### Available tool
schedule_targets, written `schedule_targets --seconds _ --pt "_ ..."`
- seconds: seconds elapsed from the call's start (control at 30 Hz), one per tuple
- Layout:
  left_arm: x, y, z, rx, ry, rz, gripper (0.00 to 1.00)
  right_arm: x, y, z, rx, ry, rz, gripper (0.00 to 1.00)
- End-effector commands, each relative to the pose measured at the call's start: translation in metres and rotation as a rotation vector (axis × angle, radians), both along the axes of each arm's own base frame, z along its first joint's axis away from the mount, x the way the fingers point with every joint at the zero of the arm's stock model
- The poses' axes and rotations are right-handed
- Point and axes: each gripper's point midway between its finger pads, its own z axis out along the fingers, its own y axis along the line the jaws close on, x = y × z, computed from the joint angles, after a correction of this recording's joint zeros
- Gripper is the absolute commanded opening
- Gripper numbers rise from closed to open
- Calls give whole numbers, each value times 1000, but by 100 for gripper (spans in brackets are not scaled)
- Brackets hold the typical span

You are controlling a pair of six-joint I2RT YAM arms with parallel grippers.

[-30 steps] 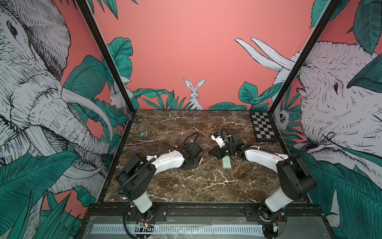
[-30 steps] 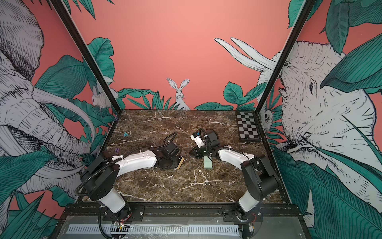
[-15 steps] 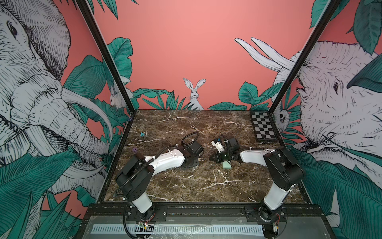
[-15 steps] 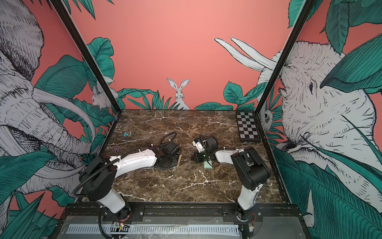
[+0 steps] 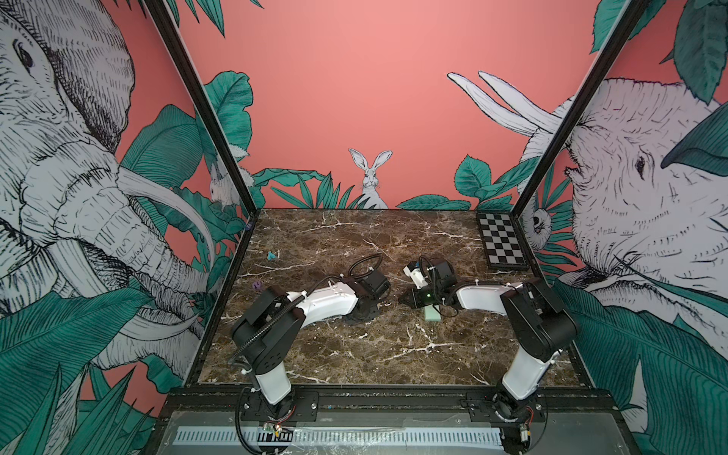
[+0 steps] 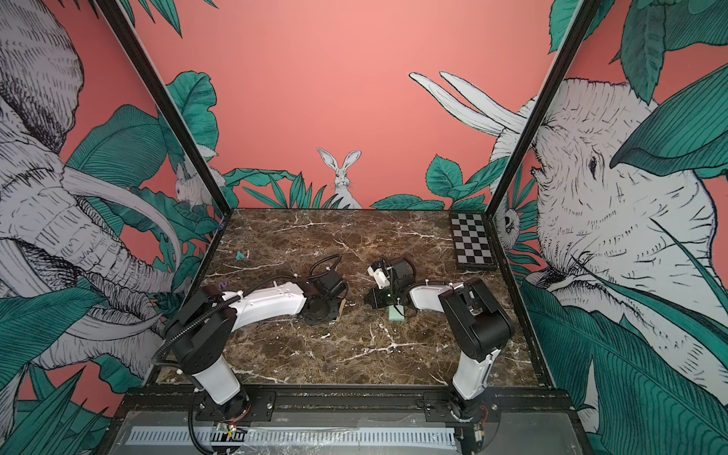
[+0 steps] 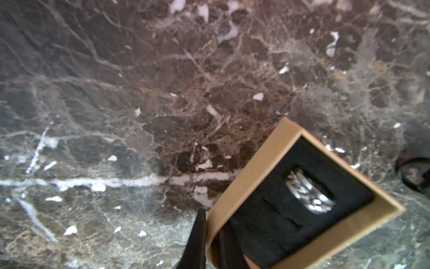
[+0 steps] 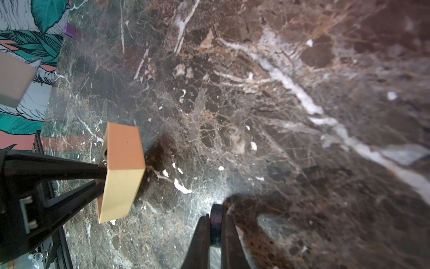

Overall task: Take the rings out of the lift-off lid box
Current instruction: Place the ring at the center of the board.

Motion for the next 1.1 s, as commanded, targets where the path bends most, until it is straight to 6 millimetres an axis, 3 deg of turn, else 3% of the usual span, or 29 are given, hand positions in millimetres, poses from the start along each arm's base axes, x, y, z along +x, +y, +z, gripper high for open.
schedule_targets --seconds 0.0,0.13,0.33,0.67,0.8,1.07 --pt "-2 2 -2 18 10 -5 12 9 -1 -1 -18 -24 -10 1" --pt "-3 -1 -7 17 28 -14 13 9 -5 0 -48 -33 -7 6" --pt "-2 -4 -6 9 26 -22 22 9 -8 9 -65 -61 -1 22" --pt "-2 -2 1 1 14 -15 34 13 -9 32 -71 -107 7 28" --pt "1 -6 11 -27 -8 -19 46 13 -7 52 -56 -137 19 29" --pt "1 -8 32 -56 -45 -69 58 5 16 86 -20 -184 113 30"
